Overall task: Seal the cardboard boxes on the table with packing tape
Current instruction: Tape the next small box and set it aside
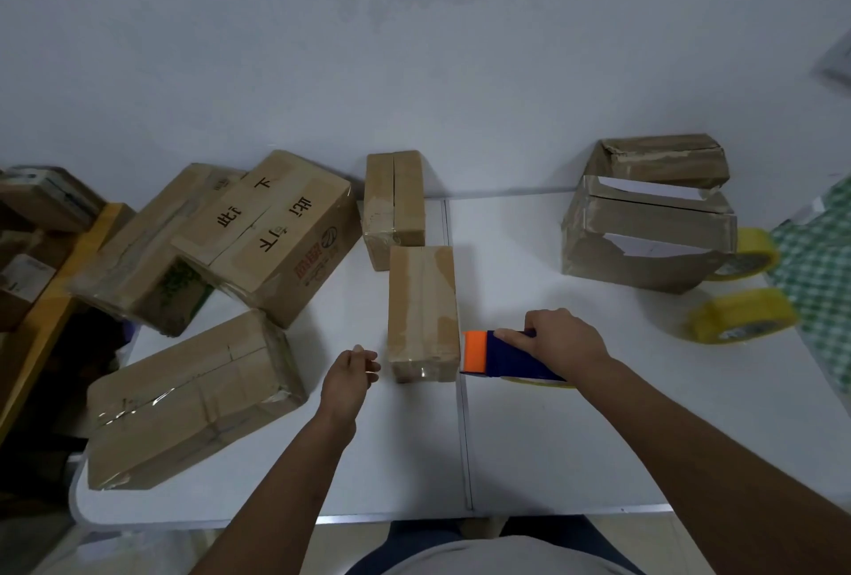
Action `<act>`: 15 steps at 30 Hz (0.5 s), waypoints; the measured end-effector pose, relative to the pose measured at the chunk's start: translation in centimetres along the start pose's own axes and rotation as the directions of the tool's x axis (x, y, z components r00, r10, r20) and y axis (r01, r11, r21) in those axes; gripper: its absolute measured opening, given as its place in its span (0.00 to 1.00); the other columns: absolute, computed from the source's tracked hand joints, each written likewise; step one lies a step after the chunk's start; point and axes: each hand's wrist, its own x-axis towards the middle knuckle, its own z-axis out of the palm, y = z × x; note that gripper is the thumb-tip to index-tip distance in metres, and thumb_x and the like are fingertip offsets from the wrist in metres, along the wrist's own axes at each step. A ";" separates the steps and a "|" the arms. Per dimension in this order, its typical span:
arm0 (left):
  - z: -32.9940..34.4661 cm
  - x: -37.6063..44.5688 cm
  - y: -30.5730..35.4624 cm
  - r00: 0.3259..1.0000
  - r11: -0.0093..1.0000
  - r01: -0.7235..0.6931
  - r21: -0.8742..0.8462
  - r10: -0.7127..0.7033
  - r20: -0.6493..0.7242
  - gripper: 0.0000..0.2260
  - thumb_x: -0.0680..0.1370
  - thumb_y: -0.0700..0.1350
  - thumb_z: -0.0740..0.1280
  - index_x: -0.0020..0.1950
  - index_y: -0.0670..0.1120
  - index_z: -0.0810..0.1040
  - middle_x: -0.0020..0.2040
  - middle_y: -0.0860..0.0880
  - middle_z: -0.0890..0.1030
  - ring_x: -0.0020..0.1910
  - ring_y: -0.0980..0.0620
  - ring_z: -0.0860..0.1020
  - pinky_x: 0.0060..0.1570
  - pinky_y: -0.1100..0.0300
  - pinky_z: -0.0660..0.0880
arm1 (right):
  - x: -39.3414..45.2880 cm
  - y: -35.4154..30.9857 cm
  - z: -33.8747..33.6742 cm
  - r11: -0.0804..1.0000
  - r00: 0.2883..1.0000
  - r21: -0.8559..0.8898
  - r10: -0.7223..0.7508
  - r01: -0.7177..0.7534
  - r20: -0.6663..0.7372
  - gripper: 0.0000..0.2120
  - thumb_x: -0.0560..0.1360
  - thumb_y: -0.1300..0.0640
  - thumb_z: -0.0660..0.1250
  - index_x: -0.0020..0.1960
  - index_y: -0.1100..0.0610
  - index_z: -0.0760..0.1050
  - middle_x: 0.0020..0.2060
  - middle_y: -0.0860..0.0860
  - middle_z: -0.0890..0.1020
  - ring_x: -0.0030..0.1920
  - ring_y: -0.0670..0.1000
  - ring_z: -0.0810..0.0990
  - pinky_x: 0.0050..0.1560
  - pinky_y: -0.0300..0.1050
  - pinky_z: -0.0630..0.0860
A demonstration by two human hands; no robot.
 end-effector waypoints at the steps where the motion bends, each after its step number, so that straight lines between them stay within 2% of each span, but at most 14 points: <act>1: -0.3 0.2 0.1 1.000 1.000 -0.008 0.012 0.007 0.013 0.17 0.86 0.46 0.53 0.48 0.43 0.79 0.45 0.44 0.81 0.43 0.48 0.78 0.54 0.54 0.73 | 0.1 0.0 0.0 1.000 1.000 -0.001 -0.003 0.003 -0.002 0.28 0.76 0.31 0.56 0.53 0.55 0.77 0.47 0.53 0.82 0.41 0.50 0.77 0.43 0.42 0.71; 3: -1.1 0.6 0.1 0.998 0.997 -0.031 0.076 0.026 0.064 0.18 0.86 0.46 0.52 0.48 0.44 0.79 0.44 0.45 0.82 0.44 0.47 0.77 0.53 0.53 0.73 | 0.1 -0.1 0.1 1.000 1.000 -0.006 -0.008 0.008 -0.005 0.28 0.76 0.31 0.56 0.53 0.55 0.77 0.47 0.52 0.82 0.41 0.50 0.77 0.43 0.42 0.72; 5: -1.6 0.7 0.3 0.991 0.964 -0.109 0.243 0.088 0.097 0.19 0.86 0.48 0.52 0.49 0.45 0.80 0.46 0.47 0.82 0.44 0.47 0.79 0.52 0.52 0.74 | 0.2 -0.1 0.0 1.000 1.000 -0.010 -0.008 0.008 -0.004 0.28 0.76 0.31 0.56 0.53 0.55 0.77 0.47 0.52 0.82 0.41 0.50 0.77 0.43 0.42 0.72; 7: -1.7 0.8 0.6 0.980 0.893 -0.197 0.406 0.191 0.055 0.18 0.86 0.48 0.52 0.50 0.45 0.80 0.49 0.48 0.82 0.42 0.49 0.81 0.45 0.56 0.73 | 0.2 -0.1 0.0 1.000 1.000 -0.010 -0.010 0.010 -0.007 0.28 0.76 0.31 0.56 0.52 0.55 0.76 0.46 0.52 0.82 0.41 0.50 0.77 0.43 0.42 0.72; 9: -1.3 0.9 0.7 0.953 0.843 -0.261 0.470 0.302 -0.013 0.17 0.86 0.47 0.52 0.53 0.45 0.80 0.53 0.45 0.80 0.42 0.50 0.82 0.42 0.58 0.72 | 0.3 -0.3 0.0 1.000 1.000 -0.010 -0.011 0.011 -0.018 0.28 0.75 0.30 0.56 0.51 0.55 0.77 0.43 0.51 0.81 0.41 0.50 0.78 0.42 0.42 0.72; 10: -1.2 1.0 0.6 0.946 0.837 -0.263 0.479 0.322 -0.043 0.17 0.86 0.48 0.52 0.59 0.43 0.79 0.58 0.43 0.79 0.46 0.49 0.82 0.46 0.56 0.75 | 0.4 -0.4 0.1 1.000 1.000 -0.012 -0.012 0.012 -0.023 0.29 0.75 0.30 0.56 0.51 0.55 0.77 0.42 0.51 0.80 0.41 0.50 0.78 0.42 0.42 0.72; 11: -1.1 1.1 0.5 0.953 0.848 -0.223 0.481 0.294 -0.075 0.19 0.85 0.49 0.52 0.66 0.40 0.75 0.65 0.41 0.76 0.54 0.46 0.81 0.54 0.52 0.76 | 0.4 -0.5 0.1 1.000 1.000 -0.011 -0.012 0.011 -0.025 0.29 0.75 0.30 0.56 0.50 0.55 0.77 0.41 0.50 0.79 0.41 0.50 0.78 0.41 0.42 0.72; 13: -1.2 0.8 0.2 0.972 0.876 -0.125 0.465 0.201 -0.118 0.24 0.85 0.50 0.52 0.78 0.38 0.60 0.77 0.40 0.63 0.71 0.40 0.71 0.70 0.46 0.67 | 0.5 -0.5 0.1 1.000 1.000 -0.010 -0.006 0.006 -0.025 0.28 0.75 0.30 0.56 0.50 0.55 0.76 0.40 0.49 0.78 0.40 0.50 0.78 0.41 0.42 0.72; 14: -1.3 0.2 0.2 0.966 0.867 -0.143 0.478 0.228 -0.124 0.25 0.85 0.49 0.53 0.79 0.39 0.56 0.79 0.41 0.58 0.75 0.41 0.64 0.73 0.47 0.63 | 0.5 -0.5 0.0 1.000 1.000 -0.011 -0.005 0.004 -0.025 0.28 0.75 0.30 0.56 0.50 0.55 0.76 0.39 0.49 0.77 0.41 0.50 0.77 0.41 0.41 0.72; 15: -1.4 -0.5 0.2 0.933 0.816 -0.248 0.523 0.346 -0.098 0.24 0.86 0.48 0.53 0.80 0.41 0.55 0.80 0.43 0.56 0.78 0.43 0.60 0.74 0.49 0.61 | 0.5 -0.4 0.0 1.000 1.000 -0.012 -0.003 0.002 -0.024 0.28 0.75 0.30 0.56 0.50 0.55 0.76 0.40 0.49 0.77 0.41 0.50 0.77 0.41 0.41 0.72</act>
